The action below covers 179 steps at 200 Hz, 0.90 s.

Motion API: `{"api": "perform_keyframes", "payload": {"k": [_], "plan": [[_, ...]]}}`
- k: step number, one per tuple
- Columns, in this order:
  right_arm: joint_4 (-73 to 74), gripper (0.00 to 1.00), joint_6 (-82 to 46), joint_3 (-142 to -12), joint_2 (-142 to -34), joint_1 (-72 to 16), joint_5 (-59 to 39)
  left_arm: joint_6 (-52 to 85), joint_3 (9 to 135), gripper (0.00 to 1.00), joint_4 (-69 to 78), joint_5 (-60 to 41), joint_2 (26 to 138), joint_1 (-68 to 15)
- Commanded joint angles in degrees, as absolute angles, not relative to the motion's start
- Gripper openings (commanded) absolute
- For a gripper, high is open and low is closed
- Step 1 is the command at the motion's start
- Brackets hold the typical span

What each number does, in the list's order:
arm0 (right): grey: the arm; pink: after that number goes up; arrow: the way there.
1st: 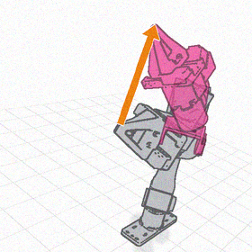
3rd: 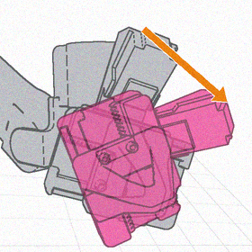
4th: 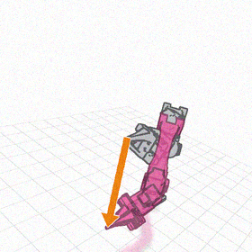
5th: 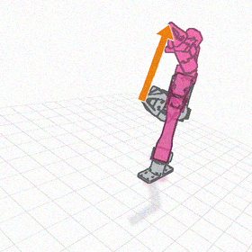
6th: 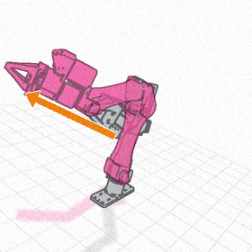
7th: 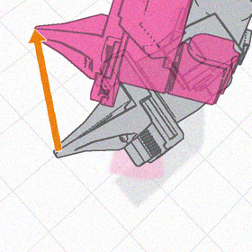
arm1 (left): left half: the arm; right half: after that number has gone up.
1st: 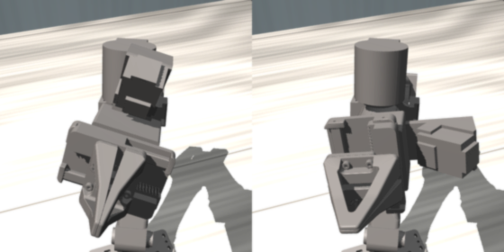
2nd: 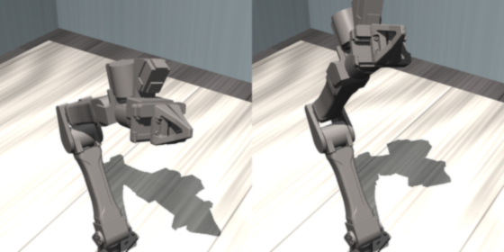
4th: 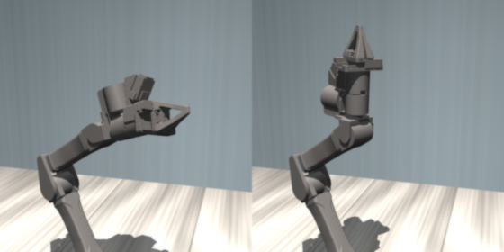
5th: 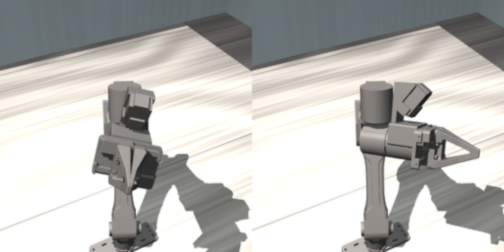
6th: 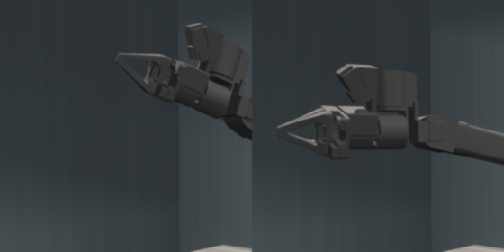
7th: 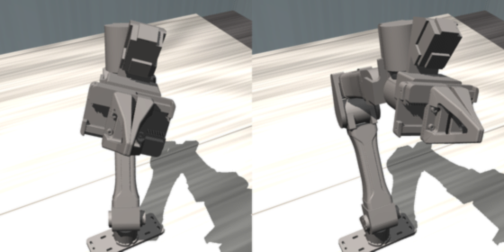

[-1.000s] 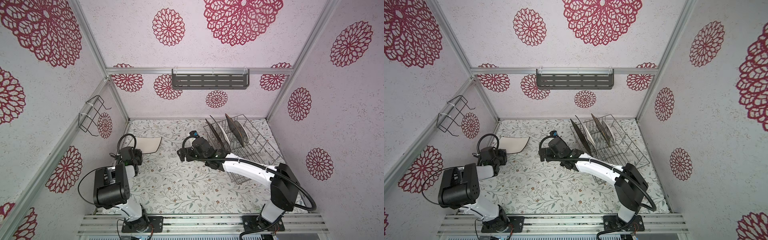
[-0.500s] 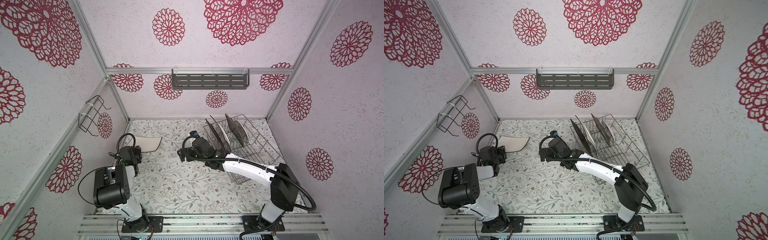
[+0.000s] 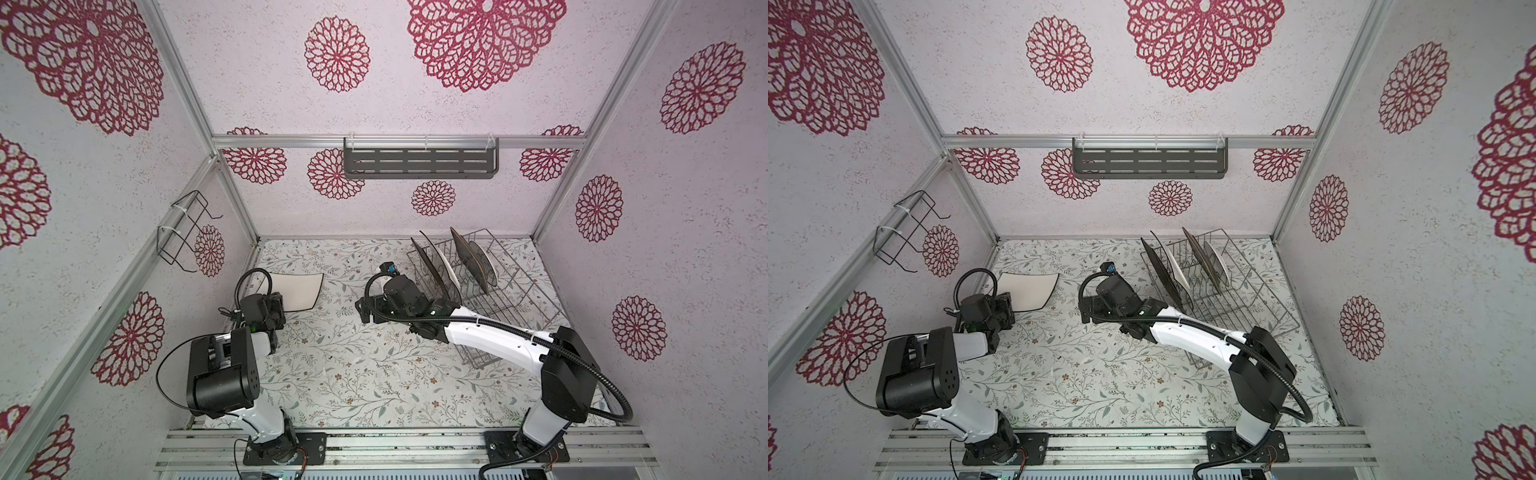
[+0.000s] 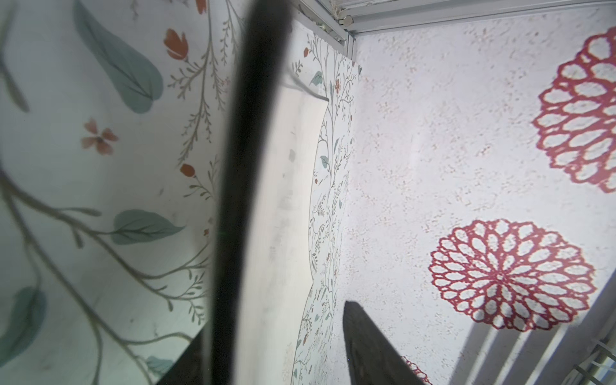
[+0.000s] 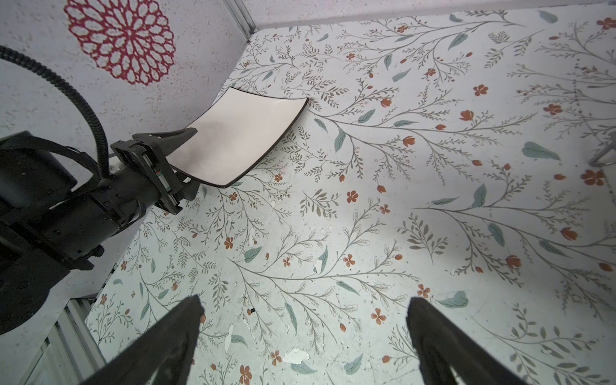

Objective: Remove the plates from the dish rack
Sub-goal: 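Lower the white square plate flat onto the table with the left gripper, then open the left gripper and lift it off the plate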

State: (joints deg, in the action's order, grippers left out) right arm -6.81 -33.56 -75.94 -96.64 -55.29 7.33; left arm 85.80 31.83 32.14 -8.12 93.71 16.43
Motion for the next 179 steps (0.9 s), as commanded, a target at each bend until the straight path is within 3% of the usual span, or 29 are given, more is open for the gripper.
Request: {"api": "perform_keyframes", "payload": {"k": [1, 73, 179], "plan": [[-6.90, 0.99, -33.60, -75.42, -94.09, -55.47, 9.01, 84.76, 33.30, 0.60, 30.64, -7.17, 90.92, 16.11], [-6.68, 0.99, -33.90, -73.53, -92.33, -55.59, 9.32, 84.08, 32.07, 0.70, 28.37, -6.84, 89.98, 15.97], [-6.54, 0.99, -35.07, -71.89, -91.32, -56.52, 9.66, 82.99, 28.15, 0.75, 27.04, -6.08, 88.58, 15.17]]}}
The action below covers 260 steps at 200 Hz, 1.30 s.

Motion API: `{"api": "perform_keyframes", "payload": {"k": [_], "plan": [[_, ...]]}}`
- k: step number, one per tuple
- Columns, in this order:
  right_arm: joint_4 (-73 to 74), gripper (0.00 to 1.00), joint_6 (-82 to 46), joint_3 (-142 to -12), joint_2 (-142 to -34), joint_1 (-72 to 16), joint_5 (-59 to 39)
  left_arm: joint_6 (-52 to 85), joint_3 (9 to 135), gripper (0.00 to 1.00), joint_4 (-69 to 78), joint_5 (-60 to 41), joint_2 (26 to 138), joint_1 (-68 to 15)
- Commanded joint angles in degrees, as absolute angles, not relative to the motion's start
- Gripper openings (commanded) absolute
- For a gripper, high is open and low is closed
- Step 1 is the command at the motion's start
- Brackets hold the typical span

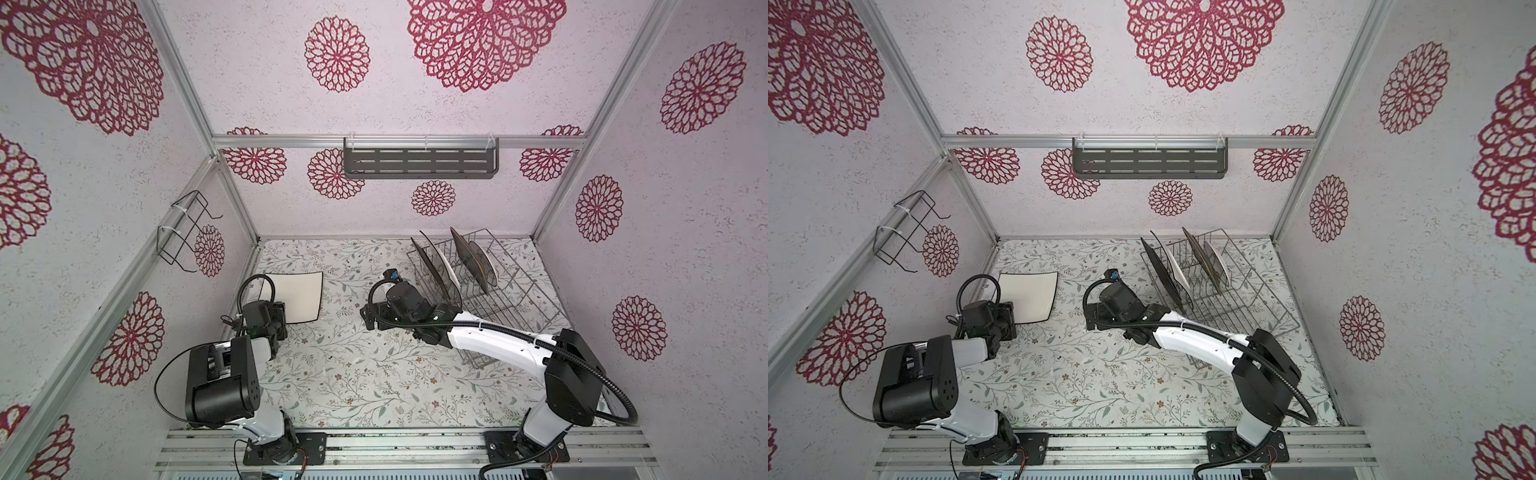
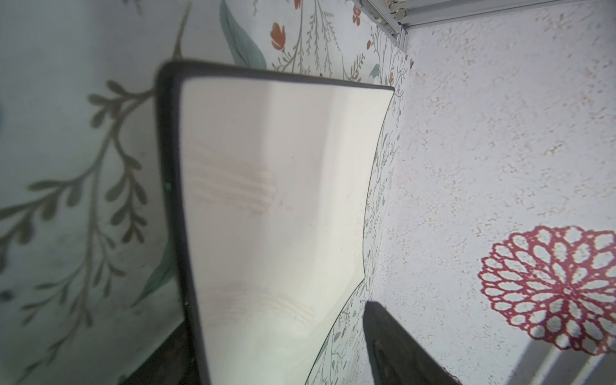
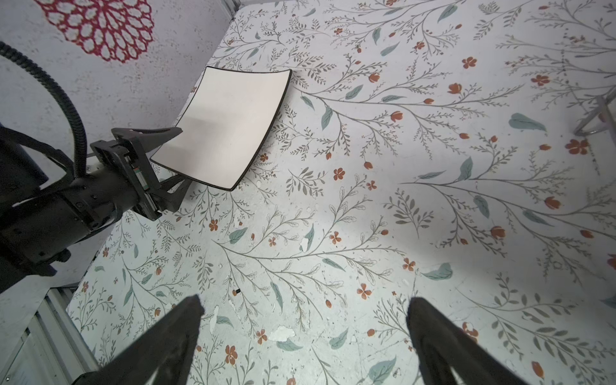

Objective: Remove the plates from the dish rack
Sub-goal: 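Open the left gripper and lift it off the plate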

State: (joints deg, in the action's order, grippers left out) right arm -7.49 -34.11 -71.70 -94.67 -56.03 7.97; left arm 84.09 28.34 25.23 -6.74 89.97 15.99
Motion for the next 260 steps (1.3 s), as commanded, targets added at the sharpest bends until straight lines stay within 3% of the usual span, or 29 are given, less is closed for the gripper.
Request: {"api": "perform_keyframes", "payload": {"k": [1, 58, 162, 260], "plan": [[-6.61, 0.99, -35.07, -71.85, -91.32, -56.52, 9.67, 82.98, 28.18, 0.75, 26.97, -6.07, 88.59, 15.10], [-7.22, 0.99, -35.14, -71.20, -90.44, -57.19, 10.62, 81.79, 26.77, 0.78, 19.87, -1.79, 84.40, 13.97], [-9.05, 0.99, -36.35, -65.84, -84.30, -58.05, 13.95, 78.27, 24.18, 0.80, 16.78, -3.04, 80.91, 13.99], [-29.53, 0.99, -29.47, -70.45, -76.01, -58.10, 29.85, 71.05, 23.33, 0.80, -5.22, -1.90, 52.94, 12.15]]}}
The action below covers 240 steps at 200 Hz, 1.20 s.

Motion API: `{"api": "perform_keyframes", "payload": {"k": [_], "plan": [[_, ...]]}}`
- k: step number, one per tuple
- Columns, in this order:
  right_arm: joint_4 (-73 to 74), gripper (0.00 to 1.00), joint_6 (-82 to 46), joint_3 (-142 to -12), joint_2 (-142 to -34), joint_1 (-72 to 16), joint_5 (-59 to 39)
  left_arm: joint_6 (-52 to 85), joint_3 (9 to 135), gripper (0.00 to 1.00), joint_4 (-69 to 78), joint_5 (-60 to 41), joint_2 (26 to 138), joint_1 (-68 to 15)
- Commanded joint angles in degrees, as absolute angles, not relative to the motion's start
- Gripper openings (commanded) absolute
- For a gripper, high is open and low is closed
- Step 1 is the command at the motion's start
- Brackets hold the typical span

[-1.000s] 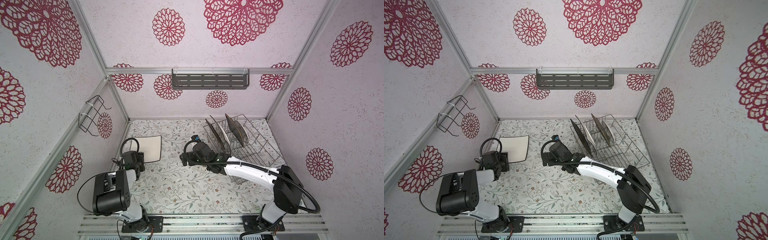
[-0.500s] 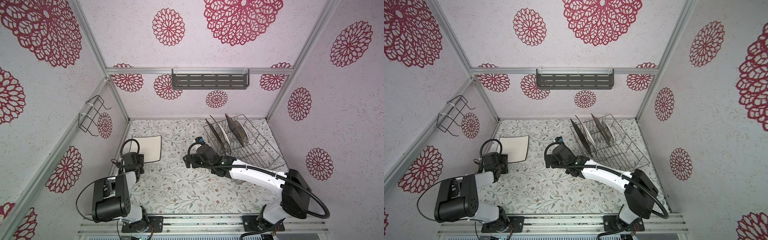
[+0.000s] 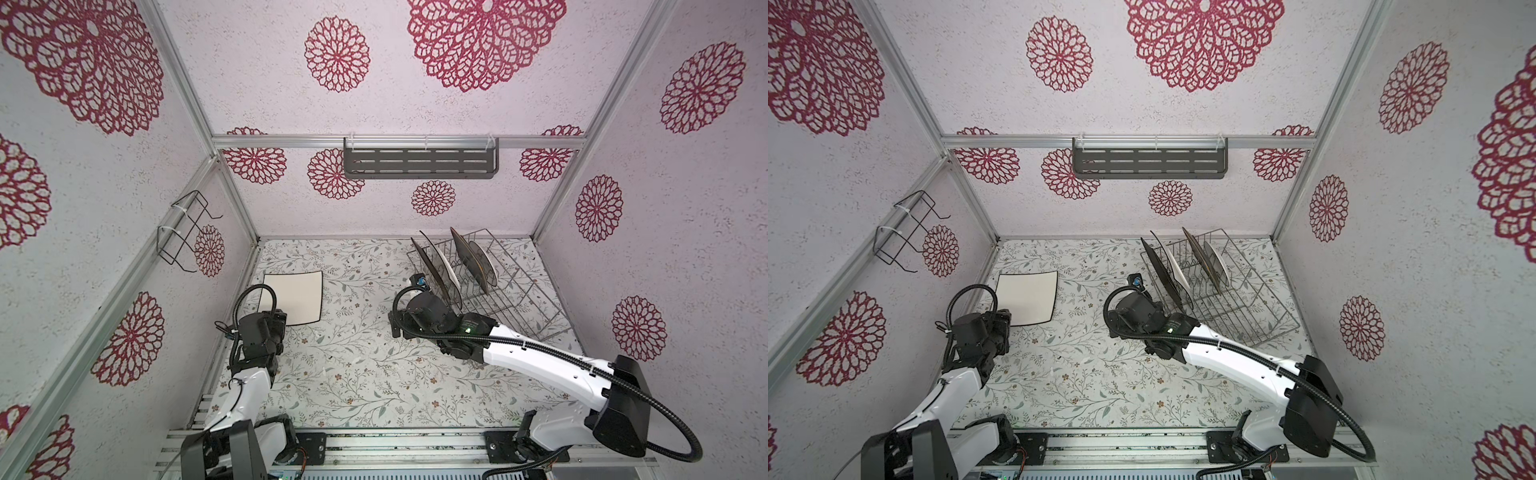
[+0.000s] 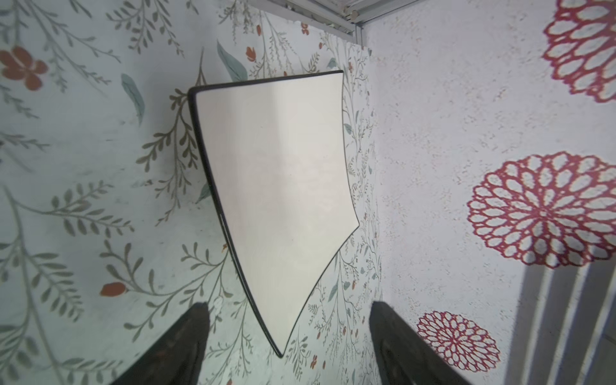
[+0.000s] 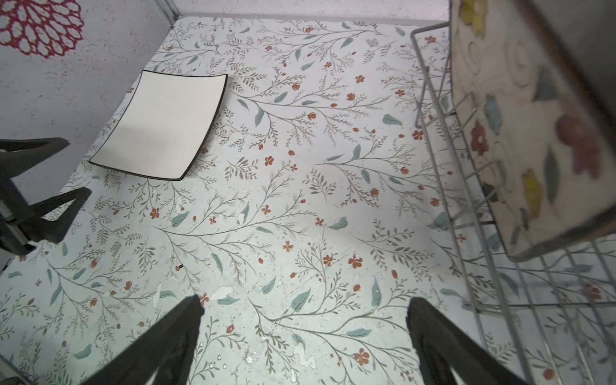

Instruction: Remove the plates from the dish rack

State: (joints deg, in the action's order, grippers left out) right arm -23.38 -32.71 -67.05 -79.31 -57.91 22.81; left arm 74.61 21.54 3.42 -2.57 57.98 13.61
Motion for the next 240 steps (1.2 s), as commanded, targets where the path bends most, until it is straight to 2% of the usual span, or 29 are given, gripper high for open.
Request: {"api": "perform_keyframes", "payload": {"k": [1, 27, 56, 126, 184, 240], "plan": [[-29.71, 0.99, -29.41, -70.55, -76.02, -58.05, 30.04, 70.95, 23.44, 0.80, -5.47, -1.92, 52.62, 12.05], [-35.57, 0.99, -27.63, -73.94, -74.85, -57.52, 35.50, 68.78, 26.52, 0.80, -12.49, -0.88, 46.34, 9.04], [-39.92, 0.99, -23.76, -77.62, -73.23, -55.29, 34.21, 65.55, 30.05, 0.79, -17.67, 2.54, 42.27, 3.74], [-44.03, 0.99, -15.92, -85.27, -75.87, -46.44, 35.96, 58.10, 35.25, 0.79, -14.28, 9.50, 46.46, -10.26], [-47.07, 0.97, -11.46, -95.05, -87.69, -38.02, 31.16, 55.55, 37.16, 0.80, -9.07, 10.45, 56.13, -14.05], [-51.13, 0.91, -8.06, -105.76, -99.66, -33.55, 28.48, 53.76, 38.73, 0.80, -6.28, 9.83, 58.83, -14.15]]}}
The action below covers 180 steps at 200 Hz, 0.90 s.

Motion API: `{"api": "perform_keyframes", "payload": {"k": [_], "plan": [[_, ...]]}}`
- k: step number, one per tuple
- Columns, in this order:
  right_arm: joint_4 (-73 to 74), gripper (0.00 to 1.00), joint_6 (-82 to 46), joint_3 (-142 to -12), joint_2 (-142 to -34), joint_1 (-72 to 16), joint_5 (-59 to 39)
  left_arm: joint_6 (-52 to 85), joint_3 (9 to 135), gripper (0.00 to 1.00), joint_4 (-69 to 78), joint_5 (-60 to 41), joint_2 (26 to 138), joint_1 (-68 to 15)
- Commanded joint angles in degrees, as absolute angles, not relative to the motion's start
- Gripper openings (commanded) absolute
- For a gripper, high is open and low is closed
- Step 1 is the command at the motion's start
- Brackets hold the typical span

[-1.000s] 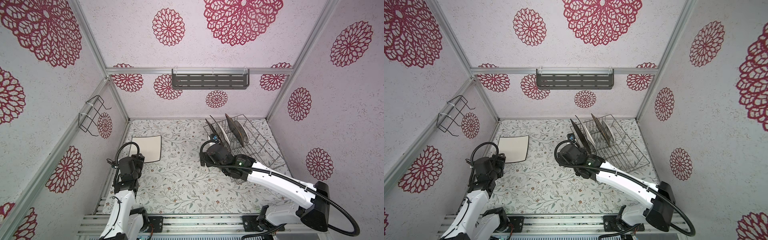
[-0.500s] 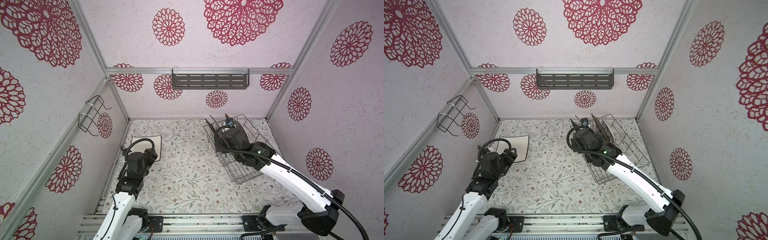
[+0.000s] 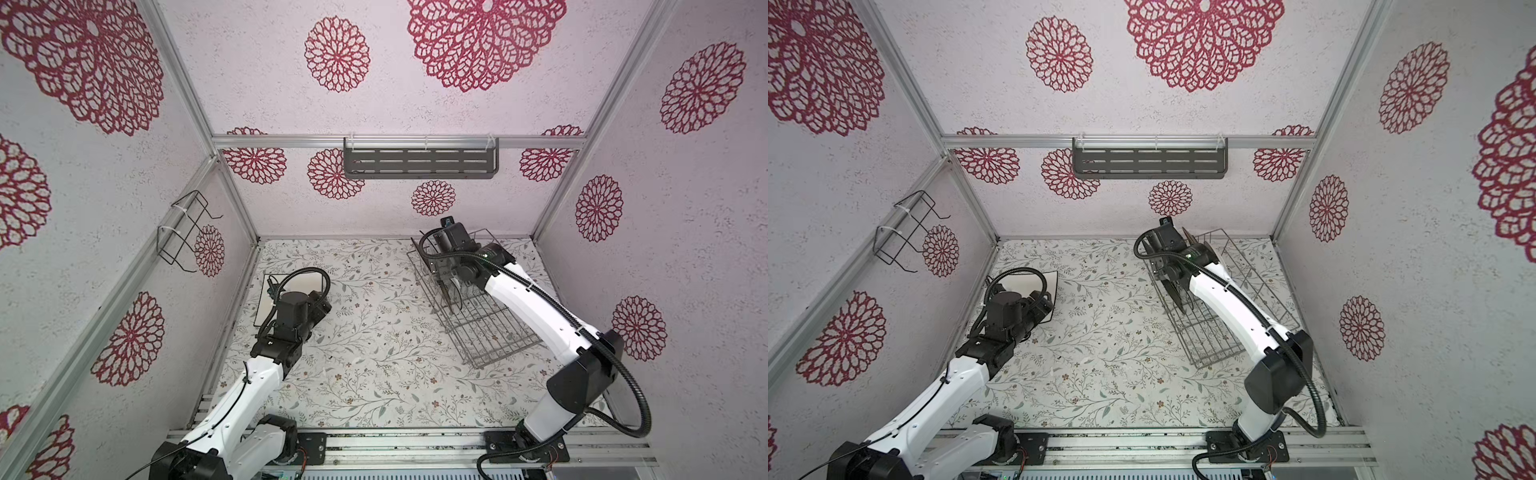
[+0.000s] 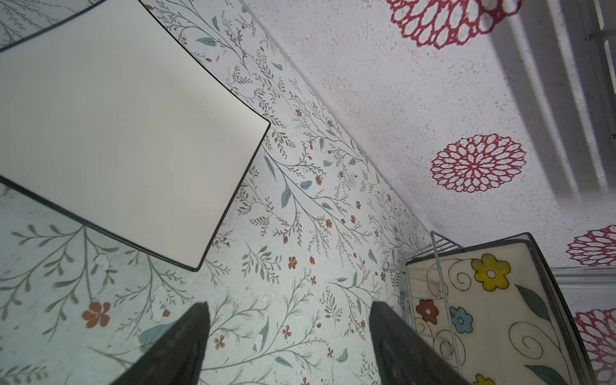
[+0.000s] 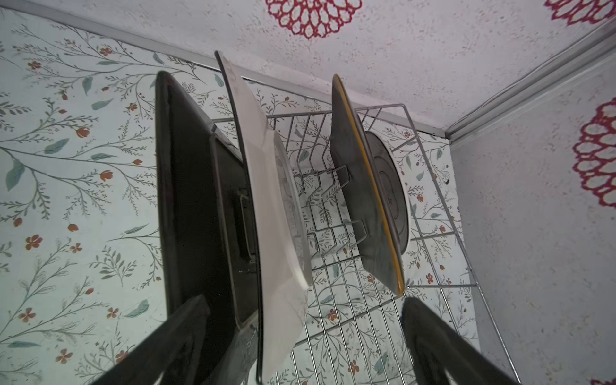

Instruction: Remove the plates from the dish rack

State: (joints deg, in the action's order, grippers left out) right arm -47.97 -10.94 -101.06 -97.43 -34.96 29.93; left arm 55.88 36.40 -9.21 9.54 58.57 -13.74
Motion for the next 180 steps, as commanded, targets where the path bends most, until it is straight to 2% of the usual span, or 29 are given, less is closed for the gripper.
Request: {"api": "perform_keyframes", "payload": {"k": [1, 41, 68, 98, 126, 180], "plan": [[-51.14, 0.91, -7.99, -105.97, -99.84, -33.52, 28.39, 53.73, 38.79, 0.80, -6.26, 9.84, 58.86, -14.15], [-50.72, 0.82, -6.01, -108.26, -104.38, -31.50, 26.93, 51.95, 39.29, 0.80, -4.84, 10.73, 59.91, -14.14], [-51.02, 0.69, -4.98, -109.61, -106.98, -30.60, 26.54, 51.86, 39.55, 0.80, -4.28, 10.55, 61.39, -14.15], [-52.77, 0.59, -4.15, -112.22, -110.06, -30.32, 26.23, 51.52, 39.88, 0.80, -2.80, 10.41, 63.89, -14.15], [-53.88, 0.57, -4.04, -114.07, -112.13, -30.23, 26.00, 51.42, 40.86, 0.80, -2.20, 9.89, 65.89, -14.15], [-55.32, 0.44, -4.17, -115.49, -114.00, -30.23, 26.06, 51.38, 41.05, 0.81, -0.97, 8.57, 66.14, -14.15]]}}
